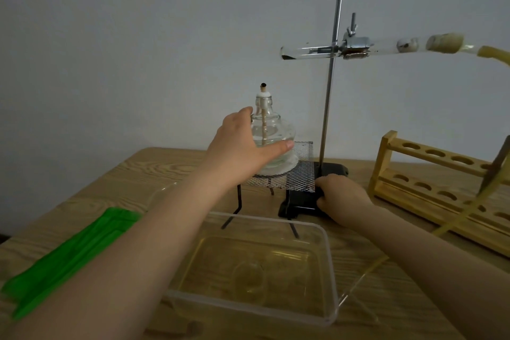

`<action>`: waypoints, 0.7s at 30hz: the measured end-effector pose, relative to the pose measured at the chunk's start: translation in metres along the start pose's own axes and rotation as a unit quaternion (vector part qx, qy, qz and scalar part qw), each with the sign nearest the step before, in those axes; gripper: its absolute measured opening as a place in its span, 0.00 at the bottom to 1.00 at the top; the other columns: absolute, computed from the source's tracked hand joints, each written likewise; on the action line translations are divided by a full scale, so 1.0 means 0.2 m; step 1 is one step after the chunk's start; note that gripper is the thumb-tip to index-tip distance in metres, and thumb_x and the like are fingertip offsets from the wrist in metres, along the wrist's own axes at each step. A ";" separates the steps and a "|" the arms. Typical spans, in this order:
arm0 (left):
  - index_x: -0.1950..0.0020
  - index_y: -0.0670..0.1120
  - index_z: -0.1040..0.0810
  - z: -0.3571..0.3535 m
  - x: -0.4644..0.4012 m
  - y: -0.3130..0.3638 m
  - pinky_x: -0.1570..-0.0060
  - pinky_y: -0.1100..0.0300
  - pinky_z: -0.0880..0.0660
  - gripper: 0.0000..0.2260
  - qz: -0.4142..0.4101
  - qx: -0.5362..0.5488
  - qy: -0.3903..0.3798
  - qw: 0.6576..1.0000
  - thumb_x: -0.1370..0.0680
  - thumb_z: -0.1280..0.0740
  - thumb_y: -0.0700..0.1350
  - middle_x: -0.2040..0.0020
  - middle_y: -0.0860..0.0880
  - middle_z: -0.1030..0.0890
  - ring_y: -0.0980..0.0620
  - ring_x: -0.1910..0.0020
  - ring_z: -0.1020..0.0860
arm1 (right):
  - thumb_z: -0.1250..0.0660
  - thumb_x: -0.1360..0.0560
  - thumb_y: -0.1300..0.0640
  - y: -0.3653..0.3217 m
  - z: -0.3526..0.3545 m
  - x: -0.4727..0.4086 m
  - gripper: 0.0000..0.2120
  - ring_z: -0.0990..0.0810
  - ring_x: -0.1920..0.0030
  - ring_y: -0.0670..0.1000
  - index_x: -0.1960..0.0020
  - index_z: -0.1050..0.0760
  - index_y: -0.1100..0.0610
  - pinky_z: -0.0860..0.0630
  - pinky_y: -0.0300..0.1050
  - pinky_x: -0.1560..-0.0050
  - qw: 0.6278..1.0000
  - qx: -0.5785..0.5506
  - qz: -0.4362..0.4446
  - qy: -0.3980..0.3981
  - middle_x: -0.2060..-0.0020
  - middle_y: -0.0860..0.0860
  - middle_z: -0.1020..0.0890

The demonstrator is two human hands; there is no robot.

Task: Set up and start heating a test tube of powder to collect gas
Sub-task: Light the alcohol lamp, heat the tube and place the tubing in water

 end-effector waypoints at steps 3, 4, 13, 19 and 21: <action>0.25 0.49 0.43 0.01 -0.01 0.00 0.35 0.54 0.35 0.45 0.007 0.009 -0.006 1.000 0.35 0.32 0.69 0.28 0.49 0.36 0.51 0.32 0.34 | 0.37 0.25 0.60 0.04 0.06 0.01 0.17 0.21 0.56 0.51 0.36 0.29 0.57 0.20 0.44 0.57 0.993 -0.104 -0.035 0.030 0.50 0.53 0.22; 0.25 0.49 0.41 0.01 -0.02 -0.01 0.35 0.53 0.34 0.46 0.011 0.017 -0.009 1.000 0.36 0.33 0.70 0.28 0.49 0.35 0.51 0.32 0.33 | 0.38 0.24 0.61 0.05 0.09 0.03 0.16 0.21 0.58 0.50 0.36 0.30 0.57 0.21 0.44 0.60 0.988 -0.143 -0.045 0.039 0.52 0.52 0.22; 0.30 0.45 0.33 0.03 -0.07 0.03 0.47 0.66 0.33 0.37 0.028 0.111 -0.018 0.993 0.32 0.32 0.65 0.35 0.53 0.27 0.61 0.46 0.28 | 0.45 0.20 0.48 0.02 0.45 0.12 0.17 0.30 0.72 0.49 0.47 0.26 0.60 0.34 0.41 0.72 0.902 -0.414 -0.070 0.100 0.69 0.53 0.26; 0.30 0.47 0.33 0.02 -0.07 0.02 0.46 0.60 0.31 0.44 0.039 0.081 -0.046 0.995 0.40 0.27 0.67 0.36 0.53 0.27 0.55 0.44 0.28 | 0.45 0.24 0.39 -0.18 0.61 0.15 0.24 0.36 0.78 0.48 0.66 0.29 0.58 0.40 0.38 0.76 0.847 -0.527 -0.073 0.022 0.76 0.51 0.31; 0.32 0.48 0.33 0.02 -0.07 0.02 0.50 0.61 0.30 0.42 0.033 0.071 -0.047 0.996 0.40 0.25 0.65 0.38 0.53 0.26 0.55 0.46 0.27 | 0.44 0.24 0.41 -0.25 0.64 0.14 0.22 0.38 0.79 0.48 0.67 0.30 0.57 0.41 0.38 0.77 0.843 -0.535 -0.065 -0.001 0.77 0.50 0.32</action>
Point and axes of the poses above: each hand's wrist, its own x-axis away from the middle knuckle, its own z-axis out of the back of the hand, y = z × x, the point moved 3 cm from there along -x, towards the middle knuckle
